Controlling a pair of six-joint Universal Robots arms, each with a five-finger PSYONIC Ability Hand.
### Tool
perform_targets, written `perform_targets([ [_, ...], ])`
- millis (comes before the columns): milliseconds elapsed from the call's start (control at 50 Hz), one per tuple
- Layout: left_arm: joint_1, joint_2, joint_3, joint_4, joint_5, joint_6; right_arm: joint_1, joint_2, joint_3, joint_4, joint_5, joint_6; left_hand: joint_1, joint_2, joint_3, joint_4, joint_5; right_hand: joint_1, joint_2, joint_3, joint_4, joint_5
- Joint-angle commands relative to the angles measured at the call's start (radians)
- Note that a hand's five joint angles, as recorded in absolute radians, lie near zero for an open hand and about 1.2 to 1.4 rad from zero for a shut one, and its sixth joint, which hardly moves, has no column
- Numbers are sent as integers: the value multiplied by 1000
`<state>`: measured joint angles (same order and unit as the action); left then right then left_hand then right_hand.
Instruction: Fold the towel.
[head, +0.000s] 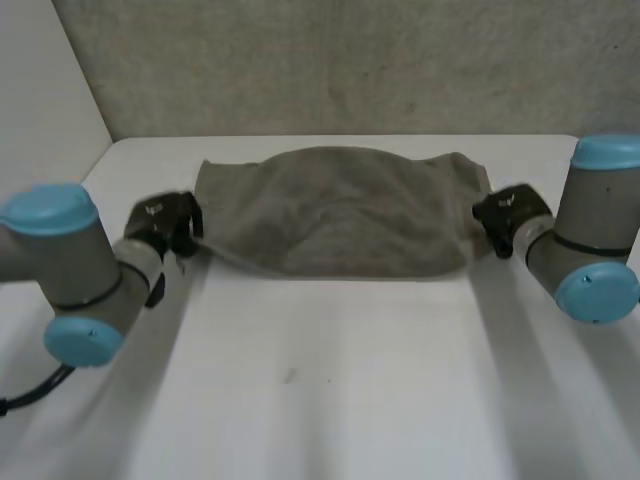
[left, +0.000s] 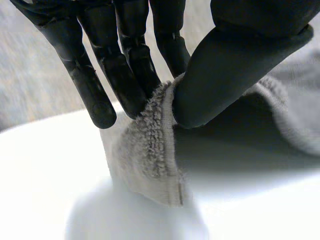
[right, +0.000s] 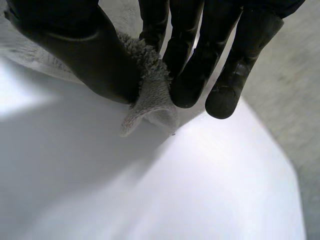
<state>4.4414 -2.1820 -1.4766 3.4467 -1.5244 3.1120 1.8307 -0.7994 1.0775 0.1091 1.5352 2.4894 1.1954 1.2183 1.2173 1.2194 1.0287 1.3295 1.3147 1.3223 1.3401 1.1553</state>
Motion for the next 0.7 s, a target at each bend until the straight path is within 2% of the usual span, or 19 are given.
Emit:
perform_targets([
  [20,22,106,-141,-6,1,193,-38,-144,85,109,2,2,201,178,179,177,193,67,82,74,56,66],
  [100,52,215,-223,-21,3,214,-82,-279,171,162,3,-23,201,178,179,177,193,67,82,74,56,66],
  [180,59,384,-338,-104,6,218,-90,-369,251,256,-3,-73,201,178,179,177,193,67,82,74,56,66],
  [240,59,531,-401,-208,24,221,-102,-453,339,360,-6,-167,201,178,179,177,193,67,82,74,56,66],
  [260,59,531,-401,-208,24,221,-114,-490,388,397,-6,-217,201,178,179,177,193,67,82,74,56,66],
  [300,67,680,-462,-340,68,232,-122,-527,435,426,-6,-262,201,178,179,177,193,67,82,74,56,66],
  [320,67,680,-462,-340,69,232,-128,-575,471,443,-7,-297,201,178,179,177,193,67,82,74,56,66],
  [360,91,792,-508,-423,130,260,-130,-622,495,445,-7,-322,201,178,179,177,193,67,82,74,56,66],
  [400,107,823,-524,-437,162,278,-137,-658,508,443,-6,-337,201,178,179,177,193,67,82,74,56,66],
  [500,147,834,-531,-416,240,318,-163,-672,506,431,-33,-333,201,178,179,177,193,67,82,74,56,66],
  [540,151,812,-521,-388,254,315,-165,-608,484,393,-79,-305,201,178,179,177,193,67,82,74,56,66],
  [580,148,676,-470,-298,254,313,-162,-556,458,370,-90,-276,201,178,179,177,193,67,82,74,56,66],
  [600,148,676,-470,-297,254,313,-154,-503,420,350,-95,-229,201,178,179,177,193,67,82,74,56,66],
  [660,125,517,-380,-223,239,313,-153,-454,378,334,-93,-178,201,178,179,177,193,67,82,74,56,66],
  [680,116,439,-323,-206,228,312,-150,-404,331,322,-92,-134,201,178,179,177,193,67,82,74,56,66],
  [700,116,438,-323,-205,228,312,-142,-344,278,314,-89,-98,201,178,179,177,193,67,82,74,56,66],
])
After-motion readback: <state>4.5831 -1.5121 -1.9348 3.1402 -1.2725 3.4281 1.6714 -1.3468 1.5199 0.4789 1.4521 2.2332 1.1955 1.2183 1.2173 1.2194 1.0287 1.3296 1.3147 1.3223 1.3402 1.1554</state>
